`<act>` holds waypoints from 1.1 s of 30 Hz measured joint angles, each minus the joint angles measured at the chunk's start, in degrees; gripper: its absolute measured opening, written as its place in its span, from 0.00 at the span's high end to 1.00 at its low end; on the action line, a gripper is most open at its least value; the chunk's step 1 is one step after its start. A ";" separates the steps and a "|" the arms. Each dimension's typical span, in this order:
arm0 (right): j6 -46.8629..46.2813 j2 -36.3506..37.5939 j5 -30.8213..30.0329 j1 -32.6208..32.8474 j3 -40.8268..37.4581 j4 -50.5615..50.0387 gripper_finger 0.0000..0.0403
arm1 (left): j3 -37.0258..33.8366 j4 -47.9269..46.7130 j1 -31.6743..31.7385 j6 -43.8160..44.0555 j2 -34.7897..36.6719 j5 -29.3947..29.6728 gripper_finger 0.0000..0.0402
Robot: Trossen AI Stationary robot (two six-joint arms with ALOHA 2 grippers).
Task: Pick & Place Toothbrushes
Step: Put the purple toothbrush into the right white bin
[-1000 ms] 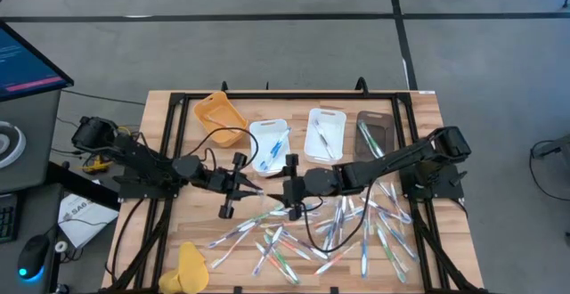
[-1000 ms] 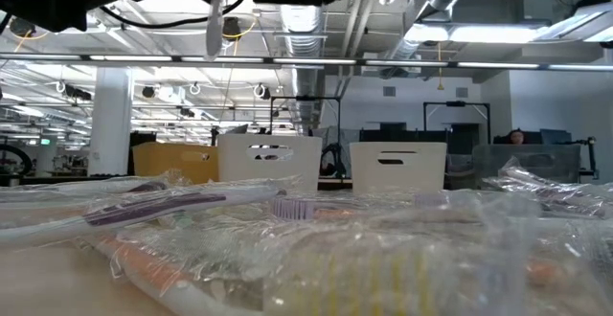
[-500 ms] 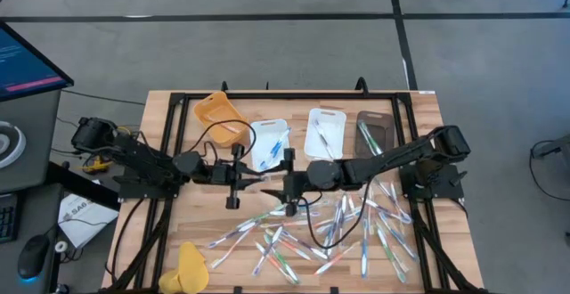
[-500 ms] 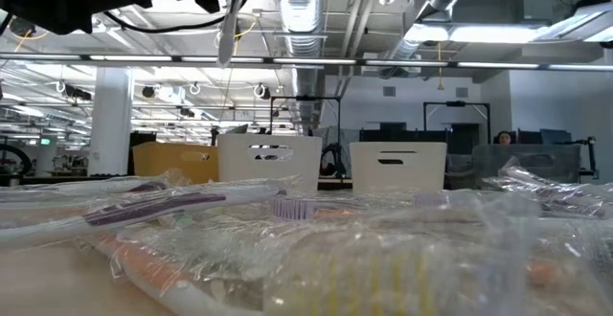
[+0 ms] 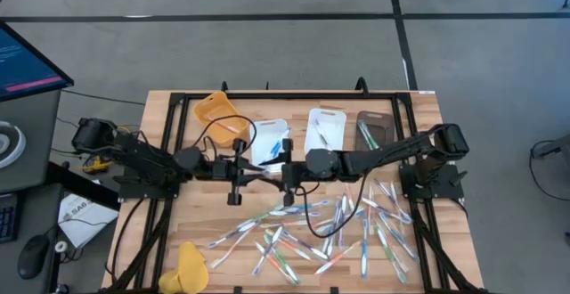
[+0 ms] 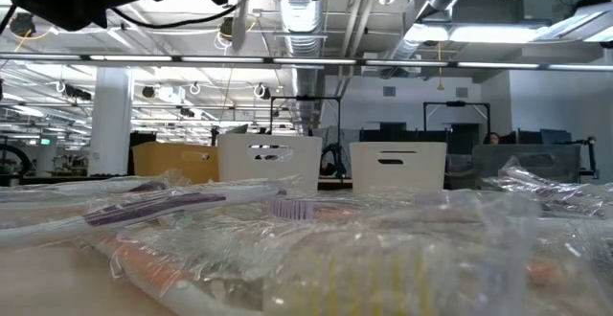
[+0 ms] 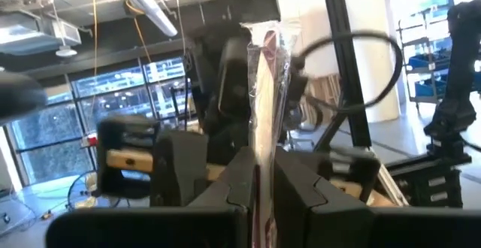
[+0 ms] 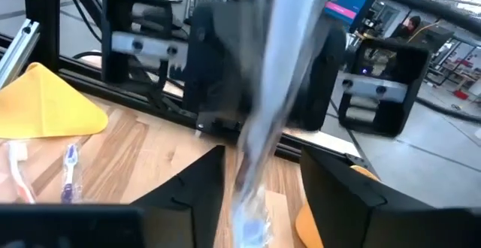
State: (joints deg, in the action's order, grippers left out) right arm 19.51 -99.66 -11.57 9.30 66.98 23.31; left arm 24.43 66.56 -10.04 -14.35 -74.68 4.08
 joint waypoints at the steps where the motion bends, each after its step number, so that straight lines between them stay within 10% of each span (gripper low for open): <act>1: 0.00 0.00 0.02 -0.09 0.00 0.24 0.61 | 0.11 -0.06 0.00 -0.02 -0.55 0.02 0.96; 13: 2.10 0.23 -5.51 -0.11 -0.01 -0.69 0.92 | 2.40 1.30 0.50 -3.52 -4.37 4.06 0.95; 33: 0.85 -0.09 -19.67 4.54 0.00 -8.15 0.99 | 2.49 -2.49 1.09 -0.54 -3.43 0.20 0.68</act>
State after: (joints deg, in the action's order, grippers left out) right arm 20.36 -99.74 -31.24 13.84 66.98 15.16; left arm 26.92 64.07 -8.95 -14.88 -78.11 4.28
